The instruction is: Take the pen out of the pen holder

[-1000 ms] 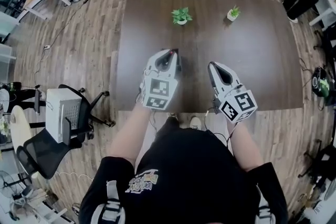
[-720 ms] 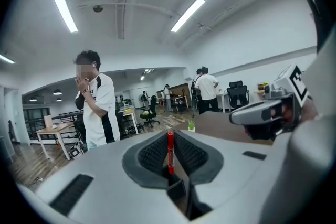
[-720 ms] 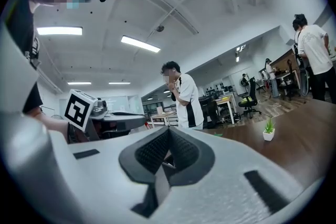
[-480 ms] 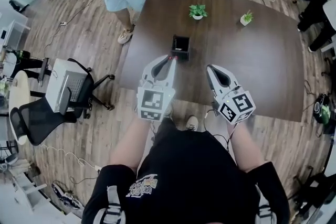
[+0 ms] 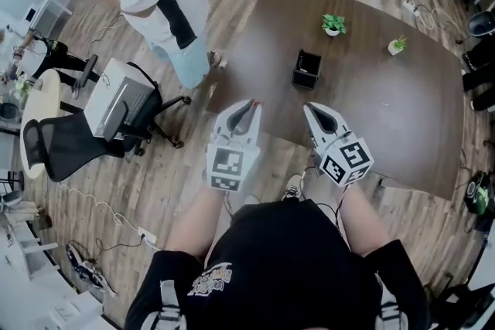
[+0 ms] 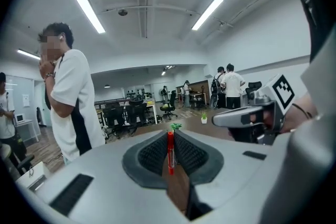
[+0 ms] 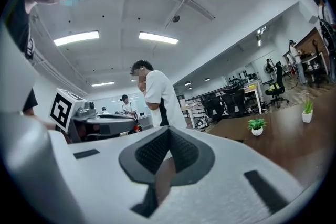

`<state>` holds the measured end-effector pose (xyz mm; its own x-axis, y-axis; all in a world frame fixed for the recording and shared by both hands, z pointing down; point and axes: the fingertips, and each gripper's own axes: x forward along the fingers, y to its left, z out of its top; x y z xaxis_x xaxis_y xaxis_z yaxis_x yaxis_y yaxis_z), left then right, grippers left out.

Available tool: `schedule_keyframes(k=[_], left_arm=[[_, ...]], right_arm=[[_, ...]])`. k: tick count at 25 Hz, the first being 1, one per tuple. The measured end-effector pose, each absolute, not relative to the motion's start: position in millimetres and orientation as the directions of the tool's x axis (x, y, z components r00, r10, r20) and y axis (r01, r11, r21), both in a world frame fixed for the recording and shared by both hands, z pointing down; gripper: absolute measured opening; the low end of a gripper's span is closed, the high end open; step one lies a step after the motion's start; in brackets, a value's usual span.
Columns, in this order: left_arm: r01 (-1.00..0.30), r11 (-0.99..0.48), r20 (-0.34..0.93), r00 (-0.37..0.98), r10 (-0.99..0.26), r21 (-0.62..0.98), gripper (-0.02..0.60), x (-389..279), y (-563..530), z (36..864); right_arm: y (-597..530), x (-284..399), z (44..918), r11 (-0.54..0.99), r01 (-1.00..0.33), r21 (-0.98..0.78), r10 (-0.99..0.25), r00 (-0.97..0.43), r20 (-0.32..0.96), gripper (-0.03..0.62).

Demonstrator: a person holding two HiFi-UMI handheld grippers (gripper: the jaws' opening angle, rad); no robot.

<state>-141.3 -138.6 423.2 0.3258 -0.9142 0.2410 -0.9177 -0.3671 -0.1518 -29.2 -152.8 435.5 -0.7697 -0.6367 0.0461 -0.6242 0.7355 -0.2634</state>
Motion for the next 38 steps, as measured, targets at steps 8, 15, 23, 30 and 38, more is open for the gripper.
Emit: schedule_keyframes(k=[8,15,23,30,38], left_arm=[[-0.885,-0.451,0.249,0.414,-0.876,-0.116,0.034,-188.1,-83.5,429.2],[-0.811,-0.583,0.234,0.558,-0.796,-0.048,0.034,-171.0,-37.8,440.8],[-0.755,-0.655,0.233,0.634,-0.737,-0.019,0.034,-115.8,3.4,447.0],[-0.787,-0.616,0.224,0.595,-0.772,-0.036,0.034,-78.0,36.4,438.0],[-0.853,-0.522,0.235,0.502,-0.832,-0.025,0.034,-29.1,74.7,425.4]], right_arm=[[-89.3,-85.4,434.9,0.693,-0.678,-0.244,-0.683,-0.726,0.077,0.005],[-23.5,-59.0,440.4,0.556,-0.804,-0.210,-0.797,-0.588,0.139,0.005],[21.9,14.5,441.3,0.429,-0.880,-0.202,-0.871,-0.463,0.163,0.005],[47.3,57.6,426.3,0.468,-0.863,-0.191,-0.862,-0.493,0.119,0.005],[68.1,107.0,424.4,0.564,-0.796,-0.220,-0.803,-0.591,0.082,0.005]])
